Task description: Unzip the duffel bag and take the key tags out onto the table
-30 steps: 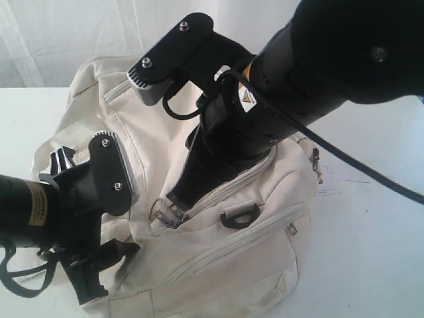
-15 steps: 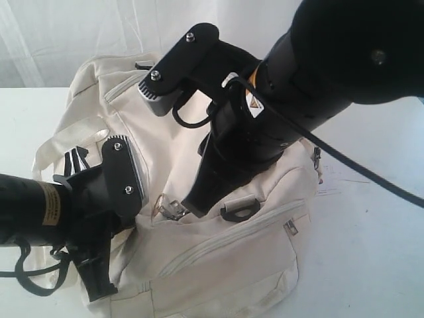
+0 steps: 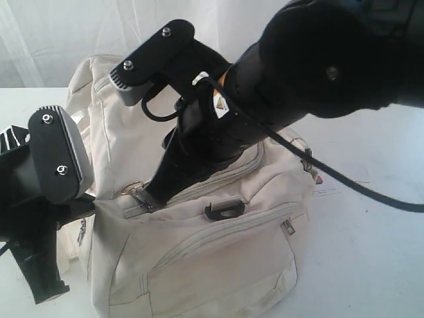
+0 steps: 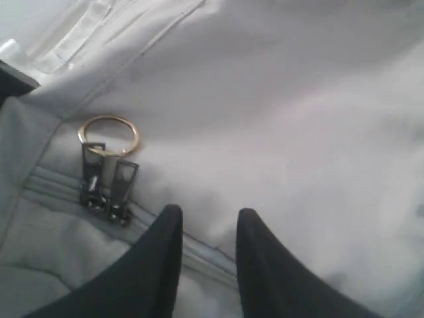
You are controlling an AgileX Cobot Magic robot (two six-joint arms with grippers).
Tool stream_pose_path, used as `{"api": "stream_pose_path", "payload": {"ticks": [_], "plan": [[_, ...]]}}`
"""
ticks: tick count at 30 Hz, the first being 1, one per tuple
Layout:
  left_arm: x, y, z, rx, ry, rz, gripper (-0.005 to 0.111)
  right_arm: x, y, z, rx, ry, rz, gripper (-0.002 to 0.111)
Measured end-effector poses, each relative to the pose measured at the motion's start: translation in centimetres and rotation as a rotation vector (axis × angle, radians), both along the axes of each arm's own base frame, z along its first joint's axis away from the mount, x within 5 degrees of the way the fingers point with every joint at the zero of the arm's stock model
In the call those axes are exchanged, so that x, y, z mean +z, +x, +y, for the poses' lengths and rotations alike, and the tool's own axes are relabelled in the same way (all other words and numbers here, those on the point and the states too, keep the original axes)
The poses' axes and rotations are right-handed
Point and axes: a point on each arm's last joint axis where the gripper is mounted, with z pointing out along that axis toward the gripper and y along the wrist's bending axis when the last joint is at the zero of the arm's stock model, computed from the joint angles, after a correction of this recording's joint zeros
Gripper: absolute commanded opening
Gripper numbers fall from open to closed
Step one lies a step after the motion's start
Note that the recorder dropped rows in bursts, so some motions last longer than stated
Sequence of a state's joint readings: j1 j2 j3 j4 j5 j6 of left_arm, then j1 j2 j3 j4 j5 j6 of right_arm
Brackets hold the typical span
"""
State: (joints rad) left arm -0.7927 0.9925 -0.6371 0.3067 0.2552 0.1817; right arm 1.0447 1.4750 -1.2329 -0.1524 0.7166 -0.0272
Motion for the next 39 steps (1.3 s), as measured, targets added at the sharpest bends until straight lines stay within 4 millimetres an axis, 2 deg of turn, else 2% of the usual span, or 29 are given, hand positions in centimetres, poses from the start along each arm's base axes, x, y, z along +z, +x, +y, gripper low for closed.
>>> {"api": "stream_pose_path", "payload": {"ticks": [2, 4, 5, 11, 14, 23, 26, 39], "plan": [[0.0, 0.0, 0.0, 0.003, -0.002, 0.002, 0.0, -0.8, 0.0, 0.9, 0.013, 0.03, 0.043, 0.033], [0.0, 0.0, 0.0, 0.005, -0.004, 0.003, 0.0, -1.4, -0.2, 1.5, 0.037, 0.04, 0.092, 0.048], [0.0, 0.0, 0.0, 0.005, -0.004, 0.003, 0.0, -1.8, -0.2, 1.7, 0.046, 0.038, 0.108, 0.051], [0.0, 0.0, 0.0, 0.005, -0.004, 0.003, 0.0, -3.0, 0.0, 2.5, 0.046, 0.025, 0.152, 0.052], [0.0, 0.0, 0.0, 0.005, -0.004, 0.003, 0.0, -3.4, 0.1, 2.9, 0.042, 0.041, 0.164, 0.043], [0.0, 0.0, 0.0, 0.005, -0.005, 0.003, 0.0, -4.1, 0.2, 3.3, 0.038, 0.037, 0.177, 0.007], [0.0, 0.0, 0.0, 0.005, -0.005, 0.003, 0.0, -4.1, 0.2, 3.3, 0.04, 0.037, 0.174, 0.0], [0.0, 0.0, 0.0, 0.006, -0.006, 0.003, 0.0, -3.9, 0.7, 2.6, 0.032, -0.028, 0.089, 0.0]]}}
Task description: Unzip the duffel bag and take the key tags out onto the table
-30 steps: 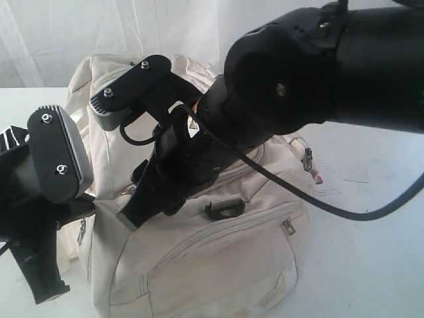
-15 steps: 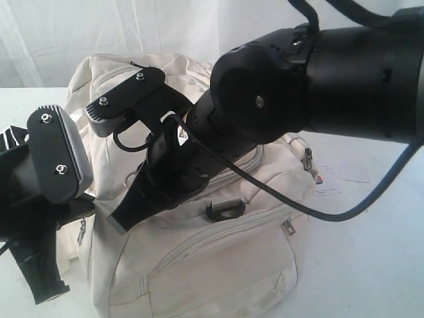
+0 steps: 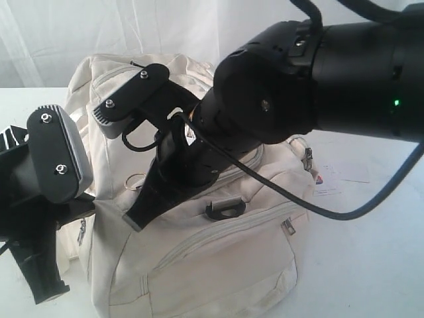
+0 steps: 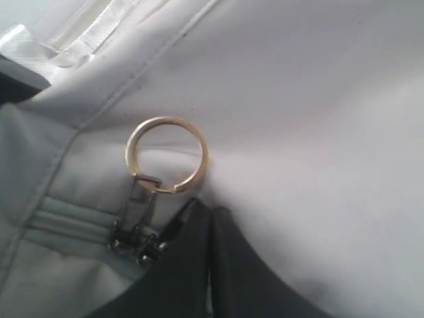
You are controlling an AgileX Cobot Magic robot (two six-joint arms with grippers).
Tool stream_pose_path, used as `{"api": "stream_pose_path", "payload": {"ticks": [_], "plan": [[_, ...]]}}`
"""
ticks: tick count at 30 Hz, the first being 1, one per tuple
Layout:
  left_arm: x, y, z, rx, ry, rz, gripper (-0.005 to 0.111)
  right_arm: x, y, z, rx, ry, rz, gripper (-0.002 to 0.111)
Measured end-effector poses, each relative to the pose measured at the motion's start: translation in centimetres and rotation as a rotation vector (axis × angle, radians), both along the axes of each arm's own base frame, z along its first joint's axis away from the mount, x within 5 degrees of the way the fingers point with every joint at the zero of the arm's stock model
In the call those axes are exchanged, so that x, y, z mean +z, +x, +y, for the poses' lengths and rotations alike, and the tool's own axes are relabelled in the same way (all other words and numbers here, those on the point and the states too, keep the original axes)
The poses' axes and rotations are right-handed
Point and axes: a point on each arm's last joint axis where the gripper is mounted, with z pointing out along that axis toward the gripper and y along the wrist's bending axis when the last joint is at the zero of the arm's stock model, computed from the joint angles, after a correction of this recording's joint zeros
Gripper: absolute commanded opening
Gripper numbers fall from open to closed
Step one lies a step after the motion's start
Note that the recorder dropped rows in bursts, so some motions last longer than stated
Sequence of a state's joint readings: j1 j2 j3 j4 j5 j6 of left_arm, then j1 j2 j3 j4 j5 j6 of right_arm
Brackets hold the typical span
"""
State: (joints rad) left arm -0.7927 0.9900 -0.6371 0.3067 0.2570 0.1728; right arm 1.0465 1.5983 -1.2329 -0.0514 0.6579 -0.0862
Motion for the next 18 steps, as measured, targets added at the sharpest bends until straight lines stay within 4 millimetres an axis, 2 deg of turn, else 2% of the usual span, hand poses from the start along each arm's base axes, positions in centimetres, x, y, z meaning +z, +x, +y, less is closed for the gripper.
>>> {"api": "stream_pose_path", "payload": {"ticks": [6, 8, 11, 12, 18], "plan": [[0.0, 0.0, 0.0, 0.0, 0.0, 0.0, 0.0, 0.0, 0.13, -0.09, -0.039, 0.004, 0.006, 0.002], [0.0, 0.0, 0.0, 0.0, 0.0, 0.0, 0.0, -0.04, -0.07, -0.01, -0.051, 0.018, 0.041, 0.013], [0.0, 0.0, 0.0, 0.0, 0.0, 0.0, 0.0, -0.07, -0.25, 0.05, -0.061, 0.03, 0.072, 0.034], [0.0, 0.0, 0.0, 0.0, 0.0, 0.0, 0.0, -0.07, -0.29, 0.07, -0.063, 0.033, 0.078, 0.037], [0.0, 0.0, 0.0, 0.0, 0.0, 0.0, 0.0, -0.05, -0.28, 0.1, -0.064, 0.038, 0.077, 0.039]]}}
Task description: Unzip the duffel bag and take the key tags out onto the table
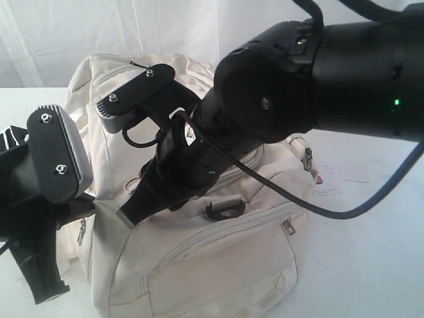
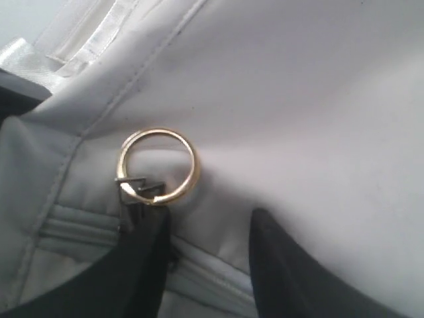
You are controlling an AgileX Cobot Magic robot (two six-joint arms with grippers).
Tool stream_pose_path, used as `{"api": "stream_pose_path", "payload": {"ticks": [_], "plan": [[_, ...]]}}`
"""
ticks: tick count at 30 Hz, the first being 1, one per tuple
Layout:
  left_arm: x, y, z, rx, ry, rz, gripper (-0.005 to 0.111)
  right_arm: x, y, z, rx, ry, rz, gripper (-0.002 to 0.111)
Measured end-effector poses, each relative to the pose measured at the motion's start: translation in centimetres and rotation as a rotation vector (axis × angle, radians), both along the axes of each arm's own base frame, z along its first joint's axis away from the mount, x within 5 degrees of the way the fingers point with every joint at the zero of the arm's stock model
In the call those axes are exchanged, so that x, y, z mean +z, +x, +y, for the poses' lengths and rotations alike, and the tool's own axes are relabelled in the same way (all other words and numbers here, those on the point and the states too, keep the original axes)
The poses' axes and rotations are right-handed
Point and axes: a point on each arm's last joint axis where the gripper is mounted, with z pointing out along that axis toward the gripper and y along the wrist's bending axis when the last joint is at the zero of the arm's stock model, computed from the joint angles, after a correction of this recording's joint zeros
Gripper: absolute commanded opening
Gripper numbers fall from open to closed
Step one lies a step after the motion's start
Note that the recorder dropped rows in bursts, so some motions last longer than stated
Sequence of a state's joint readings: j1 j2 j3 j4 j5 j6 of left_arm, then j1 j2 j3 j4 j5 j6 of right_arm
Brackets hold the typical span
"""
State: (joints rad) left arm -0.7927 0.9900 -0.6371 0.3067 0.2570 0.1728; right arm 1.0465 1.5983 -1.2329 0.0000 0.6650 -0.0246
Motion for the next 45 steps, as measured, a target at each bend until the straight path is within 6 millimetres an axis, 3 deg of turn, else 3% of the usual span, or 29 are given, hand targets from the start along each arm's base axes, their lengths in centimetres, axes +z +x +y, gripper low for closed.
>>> {"api": "stream_pose_path", "payload": {"ticks": [10, 21, 28, 33, 45], "plan": [[0.0, 0.0, 0.0, 0.0, 0.0, 0.0, 0.0, 1.7, -0.1, -0.2, -0.002, 0.058, -0.032, 0.039], [0.0, 0.0, 0.0, 0.0, 0.0, 0.0, 0.0, 1.5, -0.4, -0.1, 0.035, 0.064, 0.03, 0.039], [0.0, 0.0, 0.0, 0.0, 0.0, 0.0, 0.0, 2.7, 2.1, -1.7, 0.063, 0.148, 0.141, 0.039], [0.0, 0.0, 0.0, 0.0, 0.0, 0.0, 0.0, 2.2, 3.0, -2.8, 0.122, 0.17, 0.273, 0.039], [0.0, 0.0, 0.0, 0.0, 0.0, 0.0, 0.0, 1.2, 3.3, -2.0, 0.19, 0.202, 0.313, 0.039]]}}
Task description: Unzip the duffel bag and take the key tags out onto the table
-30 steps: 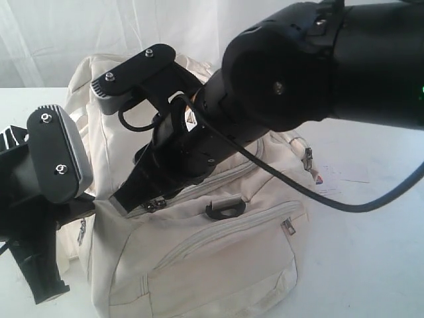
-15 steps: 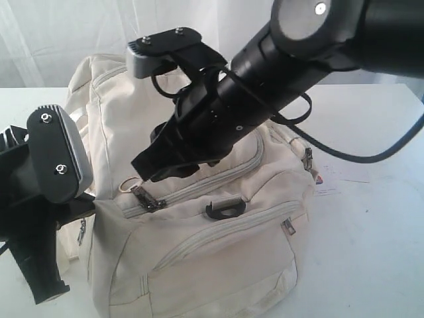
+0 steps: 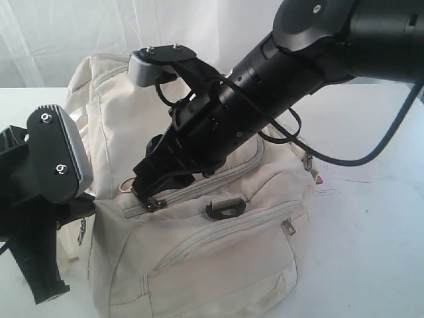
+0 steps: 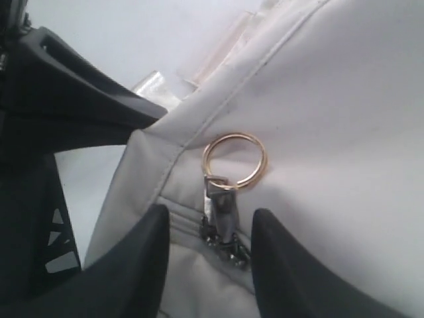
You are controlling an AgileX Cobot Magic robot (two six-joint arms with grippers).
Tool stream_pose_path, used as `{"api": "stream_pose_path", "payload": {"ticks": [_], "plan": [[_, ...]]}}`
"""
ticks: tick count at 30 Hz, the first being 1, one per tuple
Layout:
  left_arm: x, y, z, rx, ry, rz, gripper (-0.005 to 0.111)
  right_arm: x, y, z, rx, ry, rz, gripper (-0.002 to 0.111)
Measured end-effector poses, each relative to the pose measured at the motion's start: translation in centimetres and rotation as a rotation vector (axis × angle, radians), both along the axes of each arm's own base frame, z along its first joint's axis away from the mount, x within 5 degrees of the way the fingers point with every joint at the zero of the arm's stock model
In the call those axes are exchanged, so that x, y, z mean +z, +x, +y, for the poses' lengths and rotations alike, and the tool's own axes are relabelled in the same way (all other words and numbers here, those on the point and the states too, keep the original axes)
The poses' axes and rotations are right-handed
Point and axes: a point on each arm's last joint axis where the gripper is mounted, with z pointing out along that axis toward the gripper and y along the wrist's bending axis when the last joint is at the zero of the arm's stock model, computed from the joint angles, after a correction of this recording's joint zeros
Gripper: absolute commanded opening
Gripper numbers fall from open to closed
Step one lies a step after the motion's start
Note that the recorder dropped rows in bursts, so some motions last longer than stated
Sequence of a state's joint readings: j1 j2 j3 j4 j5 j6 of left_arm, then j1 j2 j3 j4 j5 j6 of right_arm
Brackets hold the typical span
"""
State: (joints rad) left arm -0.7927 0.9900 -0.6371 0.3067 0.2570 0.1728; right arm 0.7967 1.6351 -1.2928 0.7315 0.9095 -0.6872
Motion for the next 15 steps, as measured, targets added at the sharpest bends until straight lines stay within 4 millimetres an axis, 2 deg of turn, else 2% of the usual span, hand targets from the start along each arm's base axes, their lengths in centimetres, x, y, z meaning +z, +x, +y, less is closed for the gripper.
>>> {"api": "stream_pose_path", "payload": {"ticks": [5, 15], "plan": [[0.0, 0.0, 0.0, 0.0, 0.0, 0.0, 0.0, -1.1, 0.4, 0.4, 0.02, -0.017, 0.0, 0.039], [0.0, 0.0, 0.0, 0.0, 0.0, 0.0, 0.0, -1.3, 0.6, 0.8, 0.02, 0.002, -0.022, 0.039]]}}
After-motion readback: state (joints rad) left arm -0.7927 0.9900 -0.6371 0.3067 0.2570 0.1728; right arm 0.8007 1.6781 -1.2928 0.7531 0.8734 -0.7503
